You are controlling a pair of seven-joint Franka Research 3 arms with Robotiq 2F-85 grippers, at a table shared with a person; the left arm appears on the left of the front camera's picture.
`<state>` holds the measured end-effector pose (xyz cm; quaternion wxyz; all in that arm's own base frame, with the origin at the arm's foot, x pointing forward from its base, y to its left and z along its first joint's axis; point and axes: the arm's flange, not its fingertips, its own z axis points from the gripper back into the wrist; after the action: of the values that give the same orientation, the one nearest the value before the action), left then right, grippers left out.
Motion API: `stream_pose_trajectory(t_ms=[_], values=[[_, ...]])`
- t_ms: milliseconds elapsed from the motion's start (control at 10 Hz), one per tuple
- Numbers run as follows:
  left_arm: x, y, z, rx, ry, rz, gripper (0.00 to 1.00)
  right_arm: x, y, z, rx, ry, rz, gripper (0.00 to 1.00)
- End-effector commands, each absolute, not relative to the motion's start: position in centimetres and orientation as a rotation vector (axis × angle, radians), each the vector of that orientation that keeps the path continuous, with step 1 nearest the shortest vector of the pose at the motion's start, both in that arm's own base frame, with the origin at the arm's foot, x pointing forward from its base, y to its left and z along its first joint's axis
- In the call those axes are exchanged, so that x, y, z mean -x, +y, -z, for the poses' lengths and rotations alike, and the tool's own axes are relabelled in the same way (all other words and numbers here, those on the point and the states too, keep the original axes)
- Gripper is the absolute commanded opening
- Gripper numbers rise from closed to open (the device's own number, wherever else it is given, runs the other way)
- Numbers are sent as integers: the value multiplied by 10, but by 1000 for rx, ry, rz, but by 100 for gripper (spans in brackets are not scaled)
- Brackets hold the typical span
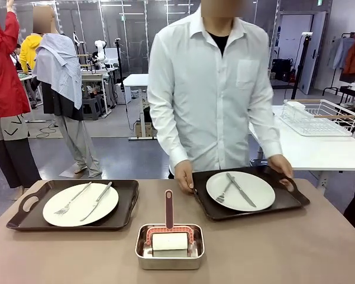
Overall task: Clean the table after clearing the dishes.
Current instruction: When the left (or right) Handle tray is removed, use the left hand (or right hand) to clean the left (or right) side of the table with the Lint Roller.
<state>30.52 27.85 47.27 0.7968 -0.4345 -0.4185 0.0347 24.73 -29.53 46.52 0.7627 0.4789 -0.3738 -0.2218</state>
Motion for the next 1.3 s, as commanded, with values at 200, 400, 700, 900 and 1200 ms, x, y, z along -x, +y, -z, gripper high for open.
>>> stream_pose_trajectory(t_ms=[200, 400, 700, 900, 1200], values=[[-304, 281, -475, 926, -897, -66, 100, -245, -294, -465, -1045, -837, 465, 100], [-304, 281, -475, 926, -897, -66, 100, -245, -294, -465, -1045, -837, 465, 100], [-304, 281, -475, 926, -897, -66, 100, -264, -294, -481, -986, -834, 438, 100], [-304, 281, -475, 926, -897, -66, 100, -310, -272, -506, -940, -754, 287, 100], [-304, 281, -475, 926, -897, -66, 100, -399, -167, -528, -804, -584, -36, 100]])
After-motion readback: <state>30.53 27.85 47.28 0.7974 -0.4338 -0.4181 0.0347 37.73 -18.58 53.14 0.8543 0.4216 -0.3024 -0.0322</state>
